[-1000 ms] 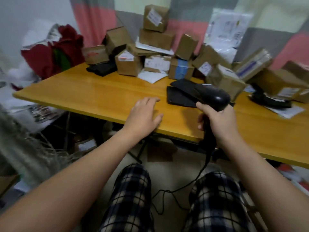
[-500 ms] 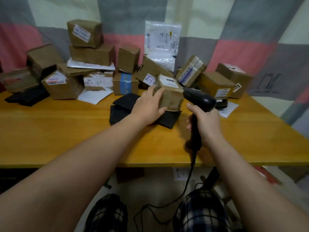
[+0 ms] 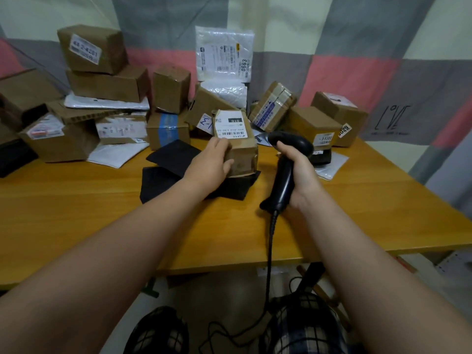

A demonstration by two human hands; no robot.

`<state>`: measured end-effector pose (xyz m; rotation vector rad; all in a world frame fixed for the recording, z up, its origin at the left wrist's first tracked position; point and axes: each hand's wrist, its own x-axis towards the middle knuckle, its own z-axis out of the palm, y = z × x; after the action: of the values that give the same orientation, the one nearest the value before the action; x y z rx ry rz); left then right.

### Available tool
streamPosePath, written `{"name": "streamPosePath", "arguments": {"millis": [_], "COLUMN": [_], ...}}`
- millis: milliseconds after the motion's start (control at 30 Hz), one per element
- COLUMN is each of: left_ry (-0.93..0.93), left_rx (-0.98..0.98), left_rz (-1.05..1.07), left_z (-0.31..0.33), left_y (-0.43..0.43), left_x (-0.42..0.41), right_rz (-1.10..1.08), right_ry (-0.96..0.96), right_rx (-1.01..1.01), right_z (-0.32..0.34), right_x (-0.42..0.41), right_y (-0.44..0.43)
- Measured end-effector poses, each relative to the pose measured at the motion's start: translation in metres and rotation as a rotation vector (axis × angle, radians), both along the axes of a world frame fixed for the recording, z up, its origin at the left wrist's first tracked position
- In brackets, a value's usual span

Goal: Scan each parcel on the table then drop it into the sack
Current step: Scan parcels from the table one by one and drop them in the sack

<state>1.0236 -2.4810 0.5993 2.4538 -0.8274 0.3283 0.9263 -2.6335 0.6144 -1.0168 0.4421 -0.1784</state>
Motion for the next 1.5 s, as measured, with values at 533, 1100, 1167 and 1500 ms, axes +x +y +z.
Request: {"name": "streamPosePath", "arguments": {"millis": [533,1100,1167,1500], "left_ry": [0.424,0.365,0.478,0.644], "left_rx": [-0.557,-0.471,-0.454,-0.707], "left_rz": [0.142,0.256,0.381,0.351], "left_z": [0.005,-0.005,-0.007,0.017], "left_y": [0.043,0.165,0.163,0.174], "left_x": [-0.050,-0.092,-0.094,-0.065], "right_rz": [0.018,0.239,0.256,0.242], "right_ry": [-0.279,-0.100,-0.094,-0.217], "right_rx": [-0.227,-0.509,-0.485,-0.478], "right_z": [0.001,0.000,-0.006,-0.021], "right_x": [-0.016,-0.054,-0.057,-0.061], "right_y": [0.062,0.078,0.087,0.130]}}
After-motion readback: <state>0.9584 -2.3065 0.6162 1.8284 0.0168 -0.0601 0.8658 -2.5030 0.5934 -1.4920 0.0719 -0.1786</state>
